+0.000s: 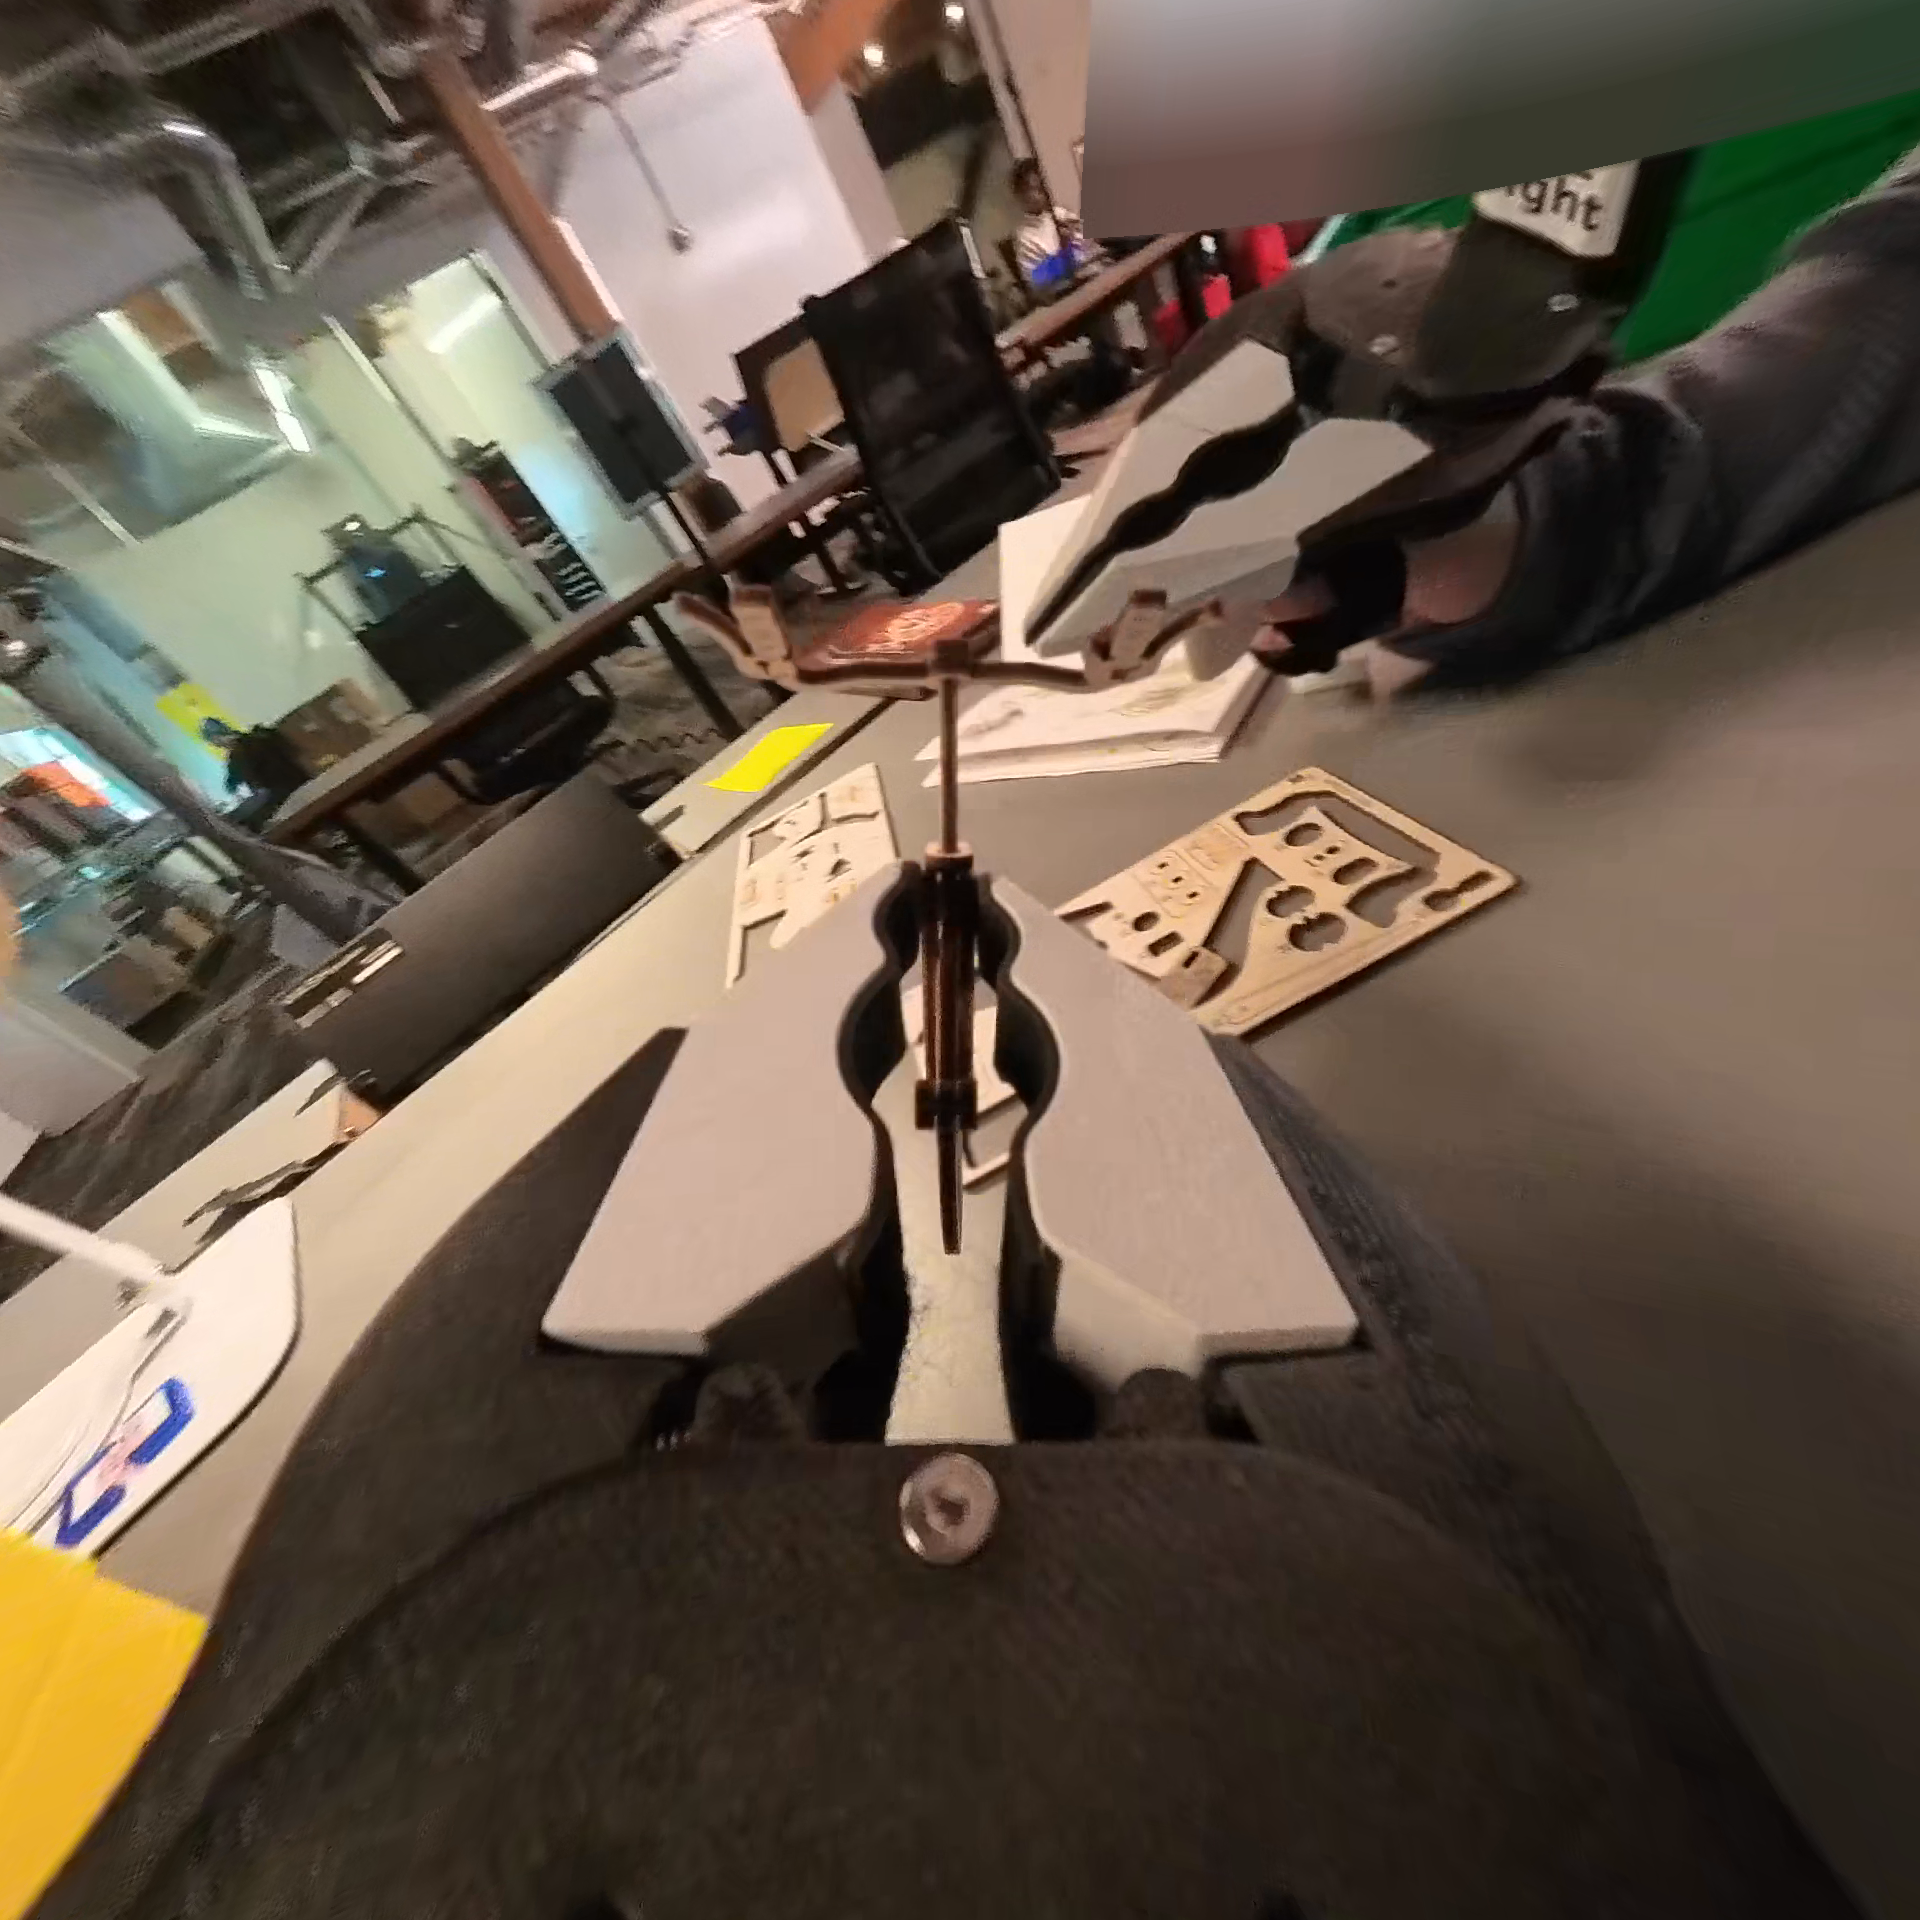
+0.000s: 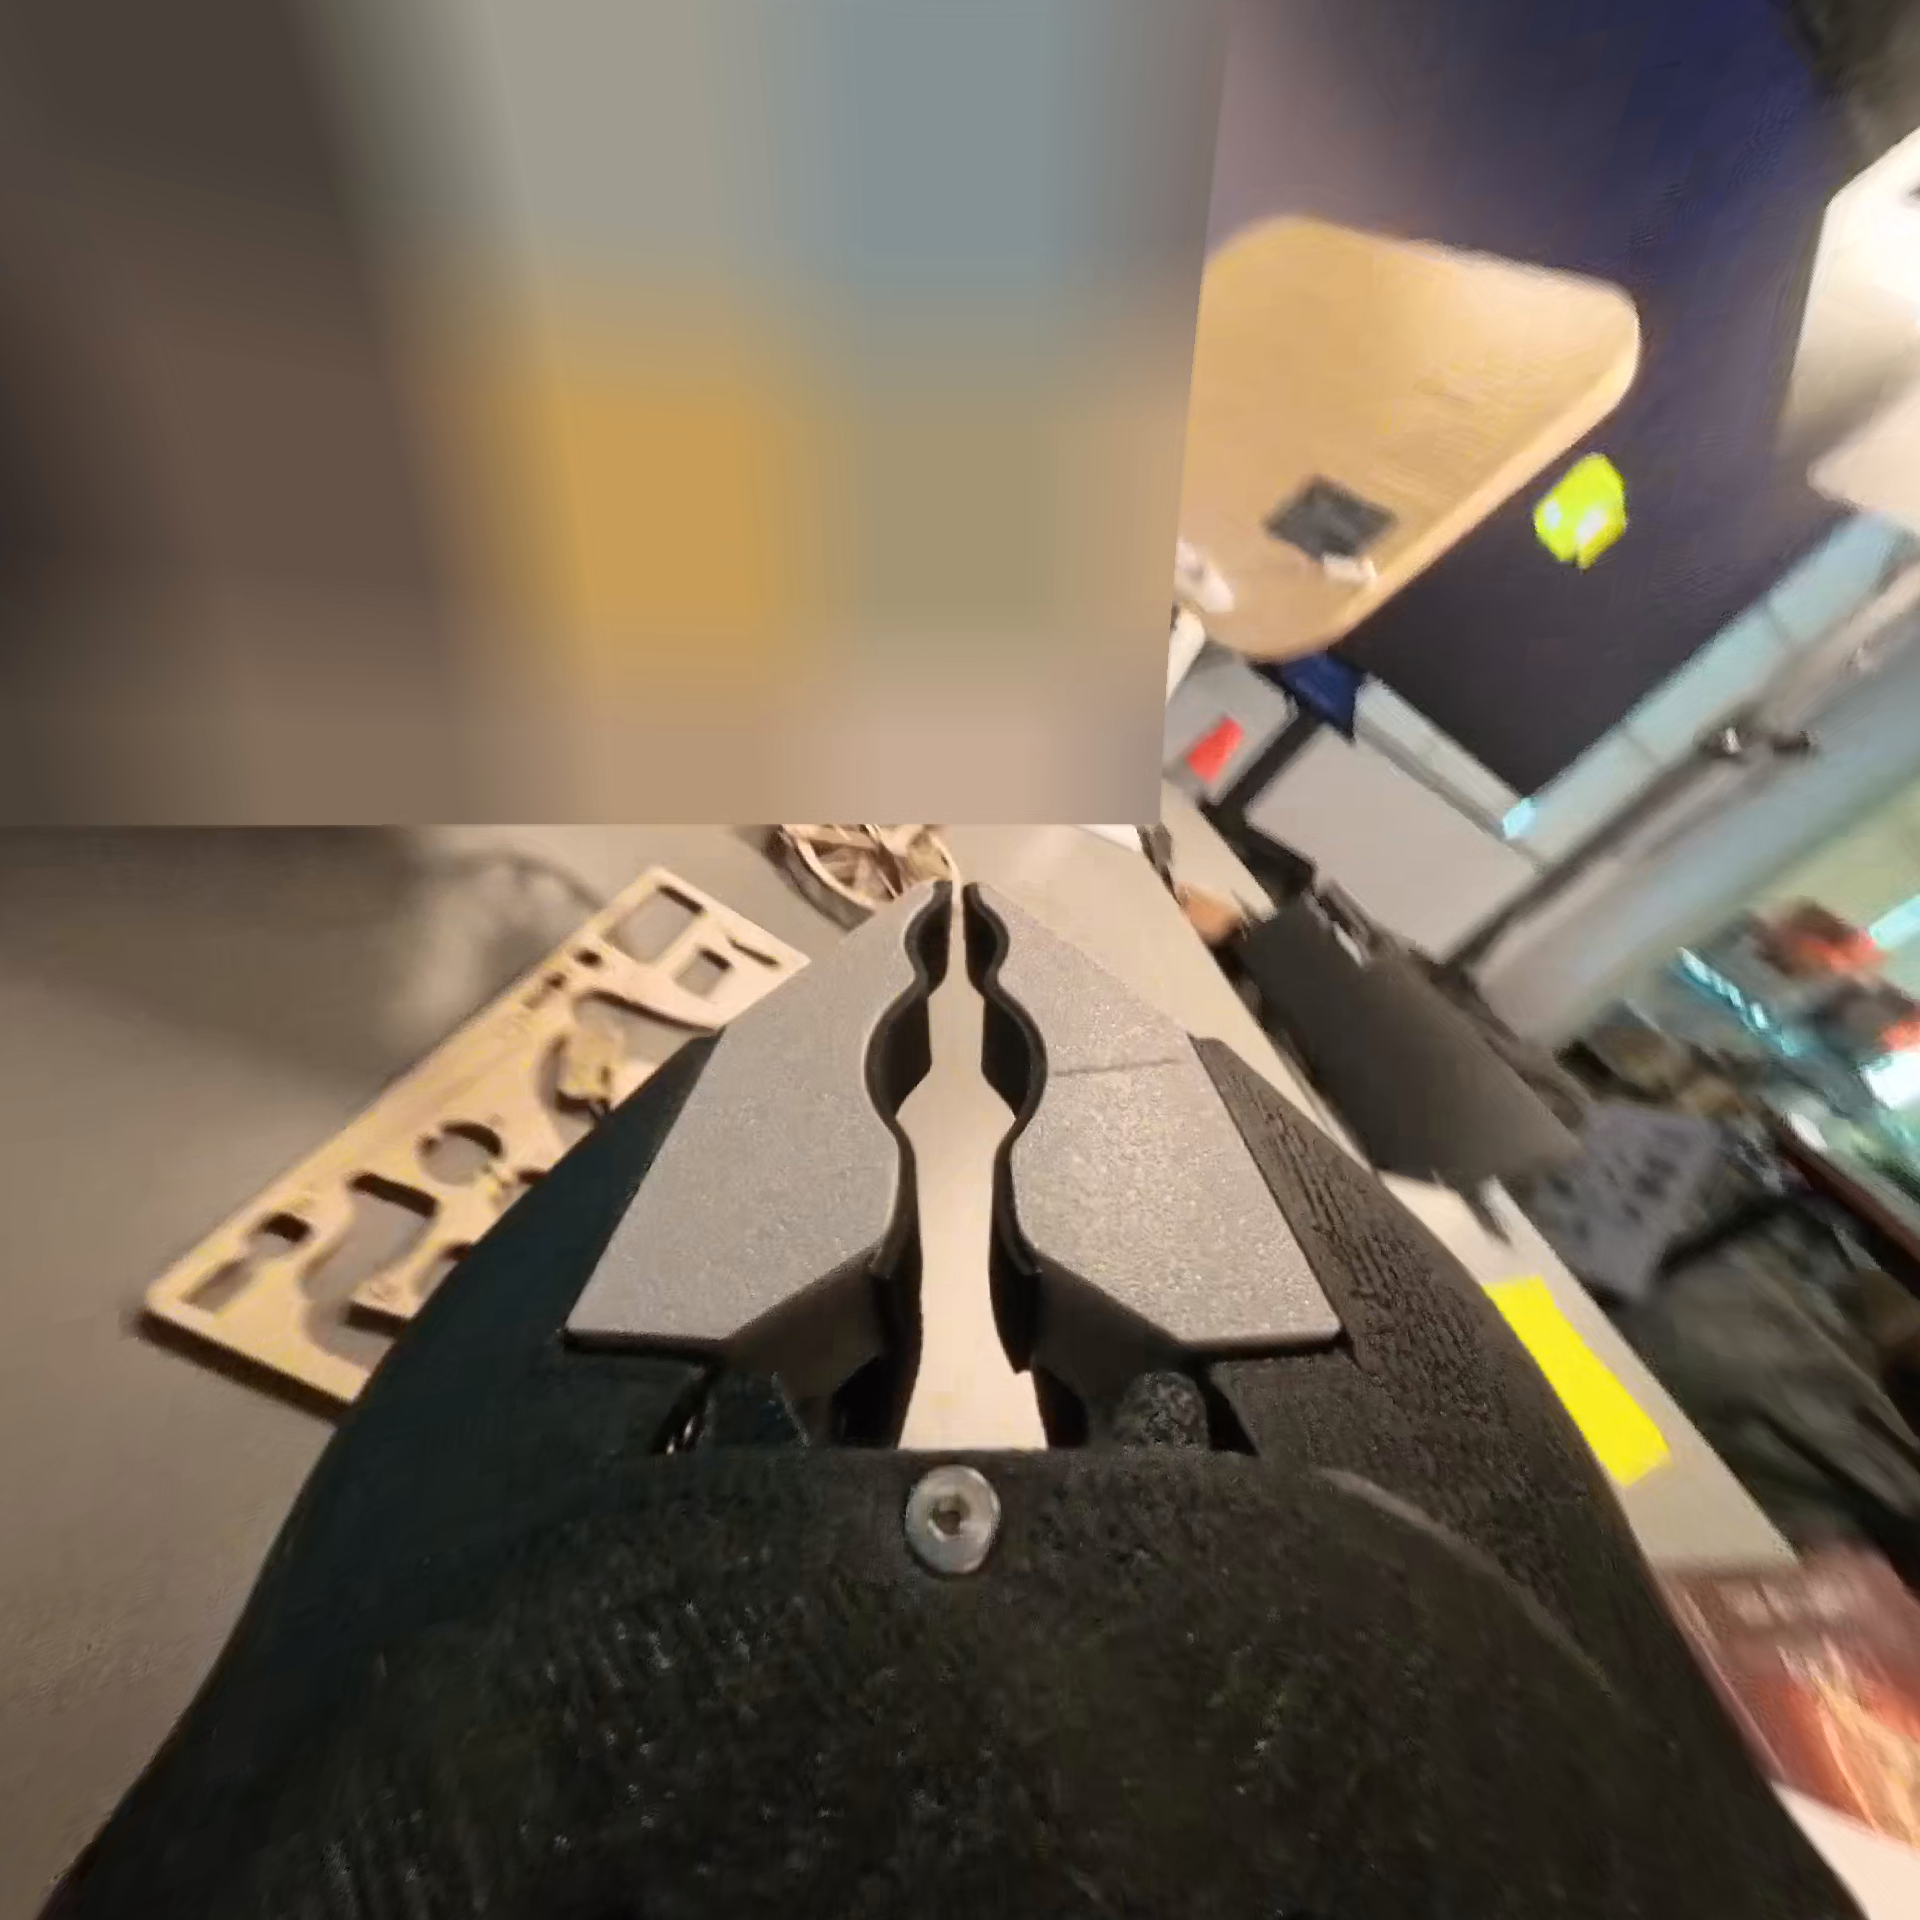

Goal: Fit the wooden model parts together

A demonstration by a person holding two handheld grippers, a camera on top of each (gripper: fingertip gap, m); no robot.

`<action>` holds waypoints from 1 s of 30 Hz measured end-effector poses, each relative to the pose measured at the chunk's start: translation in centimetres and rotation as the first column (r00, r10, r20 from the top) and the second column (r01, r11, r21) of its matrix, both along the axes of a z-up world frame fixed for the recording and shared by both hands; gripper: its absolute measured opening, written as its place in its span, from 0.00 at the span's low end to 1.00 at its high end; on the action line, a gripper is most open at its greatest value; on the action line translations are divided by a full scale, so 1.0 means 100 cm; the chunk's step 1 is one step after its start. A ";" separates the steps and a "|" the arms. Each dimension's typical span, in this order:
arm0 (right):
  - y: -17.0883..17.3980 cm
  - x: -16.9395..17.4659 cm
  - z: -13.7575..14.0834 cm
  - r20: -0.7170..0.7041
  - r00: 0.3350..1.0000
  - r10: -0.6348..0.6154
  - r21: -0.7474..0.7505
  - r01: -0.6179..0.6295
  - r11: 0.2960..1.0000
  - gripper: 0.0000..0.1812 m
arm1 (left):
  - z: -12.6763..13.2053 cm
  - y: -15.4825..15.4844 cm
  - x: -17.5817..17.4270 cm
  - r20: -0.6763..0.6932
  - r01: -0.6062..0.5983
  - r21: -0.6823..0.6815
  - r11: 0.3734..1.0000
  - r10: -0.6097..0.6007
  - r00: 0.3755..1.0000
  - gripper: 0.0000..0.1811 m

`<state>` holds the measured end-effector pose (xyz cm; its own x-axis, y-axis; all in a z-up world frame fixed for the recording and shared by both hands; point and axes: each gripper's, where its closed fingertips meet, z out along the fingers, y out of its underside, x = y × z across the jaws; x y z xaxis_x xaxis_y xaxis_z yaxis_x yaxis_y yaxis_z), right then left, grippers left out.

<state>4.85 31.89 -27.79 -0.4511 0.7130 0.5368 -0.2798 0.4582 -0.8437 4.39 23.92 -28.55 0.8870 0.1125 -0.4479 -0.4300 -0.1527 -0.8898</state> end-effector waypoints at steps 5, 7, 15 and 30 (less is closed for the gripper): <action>0.077 -0.039 -0.053 0.320 0.867 -0.382 0.205 0.331 0.921 0.14 | 0.006 -0.002 -0.006 0.010 -0.032 0.035 0.999 0.032 0.999 0.05; 0.096 -0.041 -0.066 0.473 0.777 -0.416 0.165 0.385 0.908 0.21 | 0.006 -0.001 -0.003 0.014 -0.015 0.037 0.999 0.014 1.000 0.05; 0.164 -0.024 -0.087 0.656 0.525 -0.542 0.105 0.648 0.754 0.25 | 0.009 -0.002 0.004 0.014 0.016 0.054 0.998 -0.016 1.000 0.05; 0.139 0.037 -0.065 0.311 0.781 -0.542 0.482 0.361 0.798 0.47 | 0.019 -0.009 0.010 0.031 0.057 0.107 0.993 -0.060 0.998 0.05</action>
